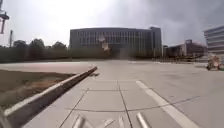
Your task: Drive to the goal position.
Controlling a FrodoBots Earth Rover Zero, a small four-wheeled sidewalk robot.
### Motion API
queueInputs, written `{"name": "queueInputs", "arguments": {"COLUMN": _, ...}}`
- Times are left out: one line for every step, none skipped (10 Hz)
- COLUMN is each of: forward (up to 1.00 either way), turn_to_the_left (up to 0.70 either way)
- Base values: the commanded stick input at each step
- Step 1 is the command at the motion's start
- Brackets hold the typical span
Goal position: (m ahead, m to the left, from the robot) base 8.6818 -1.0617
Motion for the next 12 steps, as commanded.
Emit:
{"name": "queueInputs", "arguments": {"forward": 1.00, "turn_to_the_left": 0.00}}
{"name": "queueInputs", "arguments": {"forward": 1.00, "turn_to_the_left": -0.37}}
{"name": "queueInputs", "arguments": {"forward": 1.00, "turn_to_the_left": -0.40}}
{"name": "queueInputs", "arguments": {"forward": 1.00, "turn_to_the_left": -0.40}}
{"name": "queueInputs", "arguments": {"forward": 1.00, "turn_to_the_left": -0.40}}
{"name": "queueInputs", "arguments": {"forward": 1.00, "turn_to_the_left": -0.40}}
{"name": "queueInputs", "arguments": {"forward": 1.00, "turn_to_the_left": -0.17}}
{"name": "queueInputs", "arguments": {"forward": 1.00, "turn_to_the_left": -0.05}}
{"name": "queueInputs", "arguments": {"forward": 1.00, "turn_to_the_left": 0.00}}
{"name": "queueInputs", "arguments": {"forward": 1.00, "turn_to_the_left": 0.00}}
{"name": "queueInputs", "arguments": {"forward": 1.00, "turn_to_the_left": 0.00}}
{"name": "queueInputs", "arguments": {"forward": 1.00, "turn_to_the_left": 0.00}}
